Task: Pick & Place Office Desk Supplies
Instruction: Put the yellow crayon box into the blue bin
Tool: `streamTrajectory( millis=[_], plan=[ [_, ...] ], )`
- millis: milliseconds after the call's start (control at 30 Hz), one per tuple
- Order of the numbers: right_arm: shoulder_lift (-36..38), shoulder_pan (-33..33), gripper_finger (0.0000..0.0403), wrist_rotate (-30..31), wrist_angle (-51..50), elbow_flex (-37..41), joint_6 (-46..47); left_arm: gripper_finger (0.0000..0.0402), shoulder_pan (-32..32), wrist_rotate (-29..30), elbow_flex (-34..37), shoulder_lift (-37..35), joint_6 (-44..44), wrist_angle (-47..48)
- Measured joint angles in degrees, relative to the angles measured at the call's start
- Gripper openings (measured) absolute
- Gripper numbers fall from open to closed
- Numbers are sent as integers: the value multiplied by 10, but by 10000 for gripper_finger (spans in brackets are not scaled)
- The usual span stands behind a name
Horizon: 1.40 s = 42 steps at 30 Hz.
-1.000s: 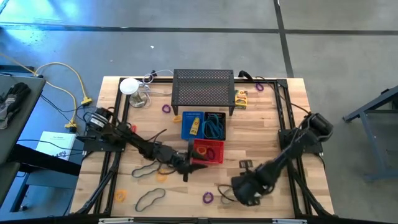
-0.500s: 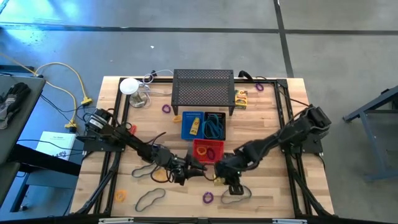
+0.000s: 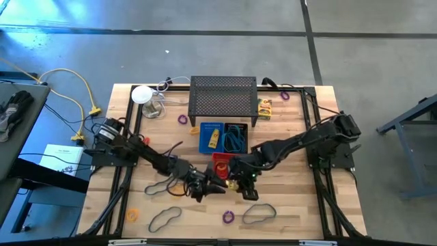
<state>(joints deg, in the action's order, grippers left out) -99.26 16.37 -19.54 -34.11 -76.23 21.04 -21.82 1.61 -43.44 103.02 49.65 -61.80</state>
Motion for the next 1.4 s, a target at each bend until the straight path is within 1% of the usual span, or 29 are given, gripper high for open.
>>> streamTrajectory(
  millis=[133,233,433,567,667,1033,1133,1300,1400],
  plan=[
    [0,-8,68,-6,1,0,-2,134,7,-21,-1,0,3,0],
    [0,-14,68,-8,1,0,-5,134,17,-34,-1,0,-18,1],
    [0,-14,68,-6,4,0,-4,134,36,-84,-1,0,-30,2],
    [0,-14,68,-8,11,0,-4,134,45,-89,-1,0,-45,5],
    [0,-14,68,-21,25,0,-4,133,50,-100,-2,0,-46,4],
    [-1,-13,68,-30,36,0,-4,130,49,-93,-3,0,-42,13],
    [-1,-10,68,-29,36,0,-2,110,48,-93,-3,0,-37,13],
    [-1,-10,69,-32,41,0,5,56,48,-94,-3,0,-40,14],
    [-1,-10,82,-32,42,0,16,34,47,-90,-3,0,-51,14]
  ],
)
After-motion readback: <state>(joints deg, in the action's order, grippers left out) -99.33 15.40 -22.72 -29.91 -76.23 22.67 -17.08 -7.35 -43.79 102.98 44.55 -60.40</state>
